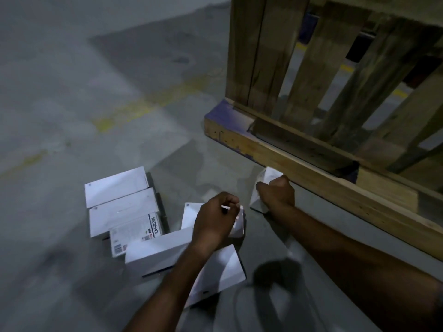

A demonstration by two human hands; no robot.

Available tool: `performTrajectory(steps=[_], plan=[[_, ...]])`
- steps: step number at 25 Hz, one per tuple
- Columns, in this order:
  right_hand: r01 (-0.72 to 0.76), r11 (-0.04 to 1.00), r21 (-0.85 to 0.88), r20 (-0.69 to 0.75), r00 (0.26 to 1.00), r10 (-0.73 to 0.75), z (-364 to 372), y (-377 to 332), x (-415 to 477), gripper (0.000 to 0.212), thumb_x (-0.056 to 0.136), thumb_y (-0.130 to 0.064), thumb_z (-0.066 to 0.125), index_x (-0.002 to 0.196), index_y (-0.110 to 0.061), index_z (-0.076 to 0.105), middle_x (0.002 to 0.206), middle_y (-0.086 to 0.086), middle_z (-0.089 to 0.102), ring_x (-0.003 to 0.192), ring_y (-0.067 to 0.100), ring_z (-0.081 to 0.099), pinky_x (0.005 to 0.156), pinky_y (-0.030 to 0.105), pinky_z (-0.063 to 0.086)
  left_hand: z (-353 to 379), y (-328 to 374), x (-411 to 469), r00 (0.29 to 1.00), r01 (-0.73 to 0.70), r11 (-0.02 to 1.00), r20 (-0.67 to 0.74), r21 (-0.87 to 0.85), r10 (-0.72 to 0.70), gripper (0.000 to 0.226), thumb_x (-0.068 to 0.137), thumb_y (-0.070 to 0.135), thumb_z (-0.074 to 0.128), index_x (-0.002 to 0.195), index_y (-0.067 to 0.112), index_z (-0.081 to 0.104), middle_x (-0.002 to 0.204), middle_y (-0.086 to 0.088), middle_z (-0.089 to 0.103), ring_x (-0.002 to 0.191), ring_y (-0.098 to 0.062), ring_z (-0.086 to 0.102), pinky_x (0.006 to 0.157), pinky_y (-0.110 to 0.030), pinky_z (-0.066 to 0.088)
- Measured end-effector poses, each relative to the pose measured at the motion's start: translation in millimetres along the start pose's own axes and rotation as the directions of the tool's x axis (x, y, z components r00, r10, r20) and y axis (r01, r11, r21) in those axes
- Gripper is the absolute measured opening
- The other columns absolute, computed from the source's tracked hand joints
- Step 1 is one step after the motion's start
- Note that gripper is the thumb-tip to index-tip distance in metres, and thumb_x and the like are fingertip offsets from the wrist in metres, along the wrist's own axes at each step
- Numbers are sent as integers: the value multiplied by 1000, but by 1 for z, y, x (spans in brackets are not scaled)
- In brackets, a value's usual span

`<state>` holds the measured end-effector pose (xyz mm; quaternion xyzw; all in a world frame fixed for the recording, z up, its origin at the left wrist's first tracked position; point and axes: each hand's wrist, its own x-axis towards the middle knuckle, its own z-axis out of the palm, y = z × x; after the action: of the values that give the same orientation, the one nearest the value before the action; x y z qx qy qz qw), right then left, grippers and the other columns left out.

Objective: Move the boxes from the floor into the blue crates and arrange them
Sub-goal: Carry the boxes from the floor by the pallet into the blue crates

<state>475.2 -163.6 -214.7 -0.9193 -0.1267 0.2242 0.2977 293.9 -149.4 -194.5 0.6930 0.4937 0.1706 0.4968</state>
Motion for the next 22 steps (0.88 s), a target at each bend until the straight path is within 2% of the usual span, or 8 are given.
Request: performTrajectory(steps=[2,4,6,8,11,14,17,22], plan=[[29,995,100,62,997,-35,5,-18,-12,56,84,-37,76,131,-20,50,130,10,62,114,32,64,91,42,56,-16,-2,3,997,-15,1000,-82,-8,15,8,97,29,63,99,30,71,99,18,71,89,5,64,78,-14,49],[81,976,204,134,985,-110,13,-36,-25,43,84,-34,76,119,-26,52,128,6,62,110,30,65,85,45,61,-35,-6,4,986,-36,999,-166,-32,30,8,96,27,64,99,29,72,96,18,71,89,5,64,80,-19,52],[163,947,275,160,964,-212,19,-53,-42,36,83,-31,77,110,-23,54,123,4,64,102,25,66,72,28,60,-58,-15,3,960,-38,997,-280,-64,18,6,94,24,67,97,25,73,95,12,74,90,-5,69,81,-25,54],[256,920,297,177,932,-317,26,-66,-63,33,84,-28,77,107,-20,55,118,-1,63,96,20,63,52,11,50,-85,-29,-4,910,40,999,-414,-9,-40,7,93,27,68,97,23,73,98,6,75,95,-16,69,80,-26,50],[369,873,319,232,863,-449,40,-81,-93,32,82,-28,79,100,-24,53,122,-1,64,97,18,66,60,22,60,-117,-56,-16,817,303,943,-547,137,-183,23,89,40,70,107,25,70,118,-3,68,116,-30,59,92,-41,48],[448,835,321,291,792,-536,51,-89,-113,32,85,-26,79,105,-22,54,136,4,62,99,18,65,60,21,58,-125,-79,-23,796,507,841,-477,188,-373,55,81,54,75,125,24,60,144,-9,43,137,-35,36,103,-56,39],[486,806,337,325,744,-584,56,-91,-124,33,87,-25,78,106,-23,51,144,4,57,113,26,66,61,20,59,-115,-101,-25,823,502,834,-424,228,-379,80,76,56,79,137,17,46,151,-15,31,142,-37,26,111,-56,30],[555,773,307,349,690,-634,60,-79,-128,34,86,-25,78,102,-27,48,144,3,56,120,27,63,72,28,64,-119,-117,-20,873,447,830,-365,334,-323,89,76,57,79,141,13,39,148,-18,31,142,-40,30,115,-50,26]])
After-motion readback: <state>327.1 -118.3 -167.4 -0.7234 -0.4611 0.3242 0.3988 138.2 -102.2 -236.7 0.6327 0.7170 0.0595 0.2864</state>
